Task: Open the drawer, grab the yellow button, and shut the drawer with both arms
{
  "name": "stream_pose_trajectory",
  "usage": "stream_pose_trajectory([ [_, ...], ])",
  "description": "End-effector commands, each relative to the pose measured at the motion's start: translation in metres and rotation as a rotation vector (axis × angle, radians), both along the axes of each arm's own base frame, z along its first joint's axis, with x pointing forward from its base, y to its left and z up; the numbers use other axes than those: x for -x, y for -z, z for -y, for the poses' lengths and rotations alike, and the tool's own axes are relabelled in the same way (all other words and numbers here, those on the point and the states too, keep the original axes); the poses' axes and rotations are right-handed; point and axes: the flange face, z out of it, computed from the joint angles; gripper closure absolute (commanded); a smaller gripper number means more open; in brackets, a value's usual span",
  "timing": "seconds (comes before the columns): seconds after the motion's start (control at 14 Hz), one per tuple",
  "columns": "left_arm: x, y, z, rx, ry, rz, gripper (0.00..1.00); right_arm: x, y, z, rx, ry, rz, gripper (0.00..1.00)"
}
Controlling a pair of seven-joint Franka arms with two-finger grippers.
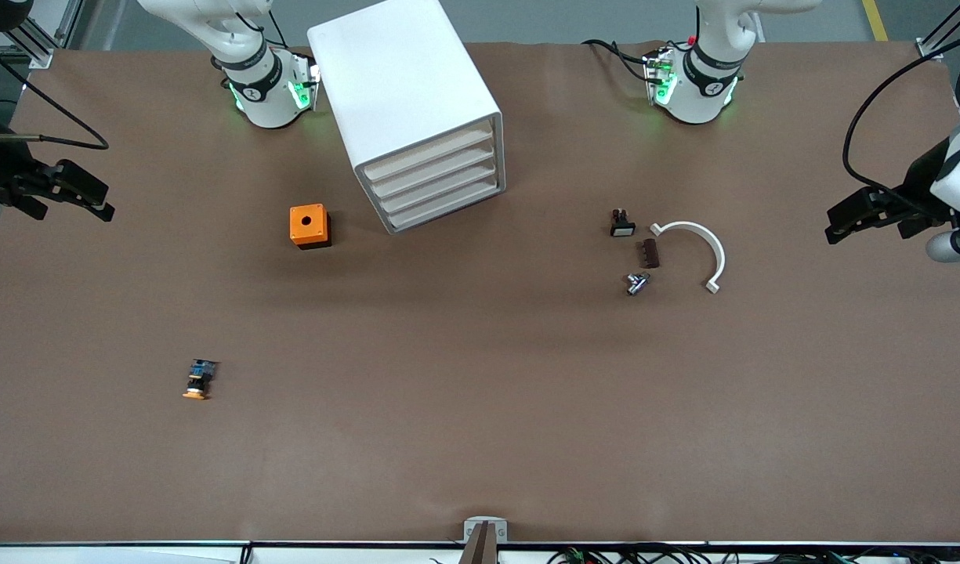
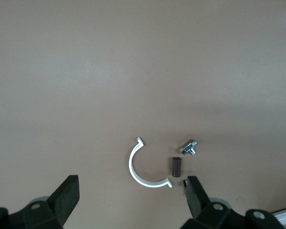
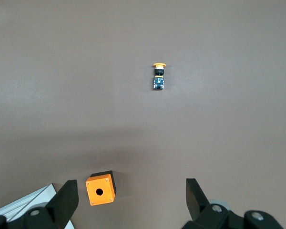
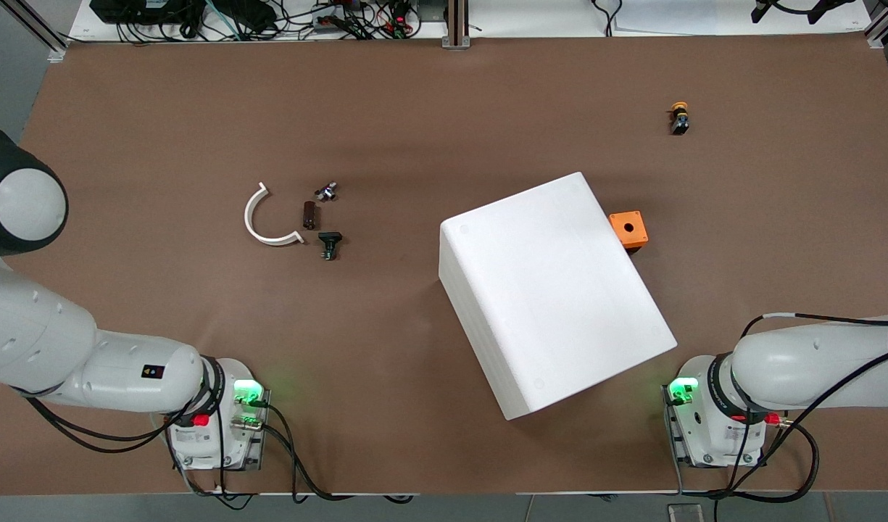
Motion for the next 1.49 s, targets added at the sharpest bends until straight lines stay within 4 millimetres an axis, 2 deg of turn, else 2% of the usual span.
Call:
stream_pose_trajectory([
  [0.0, -0.005, -0.006, 0.003, 0.027, 0.012, 0.001, 0.01, 0.010, -0.004, -0.005, -0.009, -0.017, 0.006, 0.00],
  [0.5, 0.000, -0.009, -0.004, 0.034, 0.016, -0.002, 0.01, 0.009, -0.004, -0.006, -0.009, -0.020, 0.007, 0.00],
  [0.71, 0.005, -0.002, 0.007, 0.021, 0.032, -0.023, 0.01, 0.010, -0.005, -0.007, -0.009, -0.020, 0.006, 0.00],
  [0.85, 0.012, -0.005, 0.005, 0.013, 0.020, -0.023, 0.01, 0.010, -0.006, -0.007, -0.009, -0.018, 0.003, 0.00],
  [1.42, 0.012, -0.003, -0.001, 0.020, 0.011, -0.030, 0.01, 0.010, -0.010, -0.014, -0.009, -0.026, 0.004, 0.00],
])
